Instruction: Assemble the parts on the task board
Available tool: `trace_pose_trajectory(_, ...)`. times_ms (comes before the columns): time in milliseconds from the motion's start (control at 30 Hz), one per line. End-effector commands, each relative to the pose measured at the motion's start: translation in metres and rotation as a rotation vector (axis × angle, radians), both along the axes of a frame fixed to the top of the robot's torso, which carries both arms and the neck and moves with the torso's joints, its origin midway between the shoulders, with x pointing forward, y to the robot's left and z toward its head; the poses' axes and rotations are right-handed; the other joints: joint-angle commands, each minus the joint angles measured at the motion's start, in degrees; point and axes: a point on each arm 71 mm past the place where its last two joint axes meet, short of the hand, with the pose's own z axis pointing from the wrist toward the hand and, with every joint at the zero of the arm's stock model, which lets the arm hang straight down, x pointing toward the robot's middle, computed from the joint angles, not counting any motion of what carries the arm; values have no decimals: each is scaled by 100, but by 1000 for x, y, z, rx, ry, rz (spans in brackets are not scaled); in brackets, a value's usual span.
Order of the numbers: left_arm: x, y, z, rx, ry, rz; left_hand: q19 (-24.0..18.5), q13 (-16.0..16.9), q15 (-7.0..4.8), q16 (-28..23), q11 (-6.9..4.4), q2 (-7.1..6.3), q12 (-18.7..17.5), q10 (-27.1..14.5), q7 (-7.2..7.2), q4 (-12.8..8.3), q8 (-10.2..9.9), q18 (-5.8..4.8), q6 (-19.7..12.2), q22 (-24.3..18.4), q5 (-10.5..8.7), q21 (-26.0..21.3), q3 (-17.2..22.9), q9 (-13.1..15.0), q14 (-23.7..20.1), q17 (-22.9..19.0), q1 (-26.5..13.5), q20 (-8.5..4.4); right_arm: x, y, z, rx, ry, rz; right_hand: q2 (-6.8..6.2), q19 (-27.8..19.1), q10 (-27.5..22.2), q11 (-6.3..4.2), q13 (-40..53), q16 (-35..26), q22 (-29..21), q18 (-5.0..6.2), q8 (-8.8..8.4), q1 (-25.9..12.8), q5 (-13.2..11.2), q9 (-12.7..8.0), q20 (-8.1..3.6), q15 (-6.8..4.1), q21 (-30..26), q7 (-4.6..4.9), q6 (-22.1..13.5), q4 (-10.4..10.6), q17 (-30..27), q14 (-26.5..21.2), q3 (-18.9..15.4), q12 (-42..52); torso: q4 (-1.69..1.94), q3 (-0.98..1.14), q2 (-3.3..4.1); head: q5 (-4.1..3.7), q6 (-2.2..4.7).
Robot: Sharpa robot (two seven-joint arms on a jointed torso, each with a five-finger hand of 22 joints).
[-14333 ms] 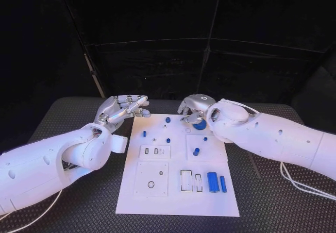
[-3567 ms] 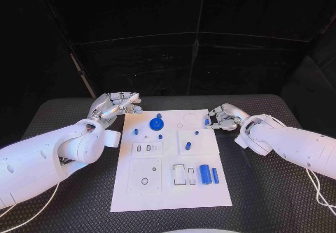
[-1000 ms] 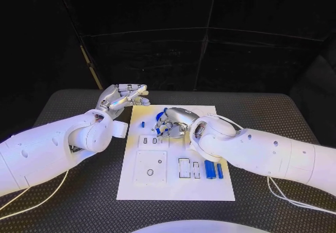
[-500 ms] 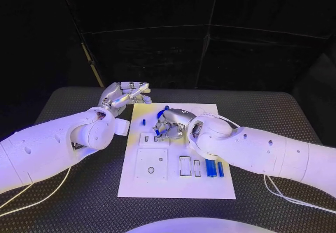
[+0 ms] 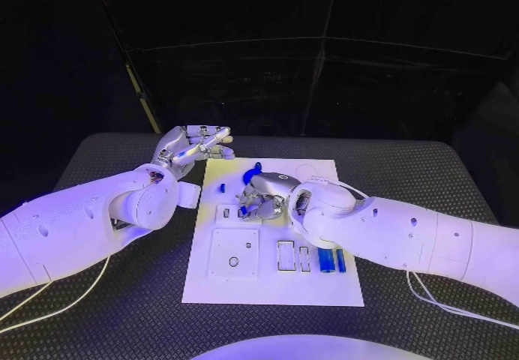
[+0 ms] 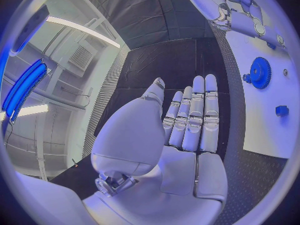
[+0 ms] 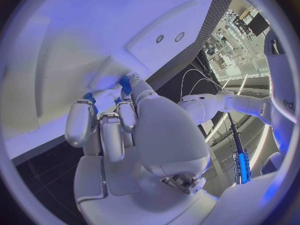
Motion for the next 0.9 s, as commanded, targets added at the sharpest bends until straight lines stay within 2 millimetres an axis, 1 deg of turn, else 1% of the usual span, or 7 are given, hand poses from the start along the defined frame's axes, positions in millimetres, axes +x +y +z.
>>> trace_pose_trajectory(33,0,-2,1,-5,-4,-15,-4,-9,18,-39,6,41,-18,-35,15,-20,-33,24,15,-8,-21,-33,-9,-2,-13,9,12,5,-1,0,-4,-26,12,15,29,-21,50,-98,-11,-17,-4,-64,28,-30,-15,11,-8,-38,-35,-72,100,-3,913,458,47,-28,-1,3,0,8,-5)
trace_pose_trajectory(167,0,-2,1,-5,-4,-15,-4,-9,18,-39,6,41,-18,-35,15,-20,-33,24,15,-8,-21,-33,-9,-2,-13,9,12,5,0,-1,-4,-31,15,12,26,-22,46,-98,-18,-20,-5,-64,24,-38,-19,9,-7,-38,-36,-70,94,-1,907,457,51,-35,1,2,-2,19,-14)
trace_pose_trajectory(433,1,-1,1,-5,-4,-14,-4,-9,18,-39,6,41,-18,-35,15,-20,-33,24,15,-8,-21,-33,-9,-2,-13,9,12,5,1,-4,-5,-45,8,-1,20,-28,45,-96,-17,-20,-13,-63,17,-46,-21,6,-7,-37,-40,-68,85,-1,907,457,55,-36,-1,2,-1,10,-24)
trace_pose_trajectory(500,1,-1,1,-5,-4,-14,-4,-9,18,-39,6,41,-18,-35,15,-20,-33,24,15,-8,-21,-33,-9,-2,-13,9,12,5,1,-6,-5,-53,5,-5,11,-29,32,-94,-34,-22,-14,-63,8,-55,-21,3,-6,-35,-42,-63,72,-1,904,456,61,-53,-1,-1,-3,6,-29)
trace_pose_trajectory(900,1,-1,1,-4,-3,-13,-4,-9,18,-39,6,41,-18,-35,15,-20,-33,24,15,-8,-21,-33,-9,-2,-13,9,12,5,2,-8,-7,-88,5,-11,-42,-47,4,-76,-60,-32,-41,-58,-31,-100,-7,-10,2,-23,-59,-39,18,-2,888,452,85,-87,4,1,-1,7,-41)
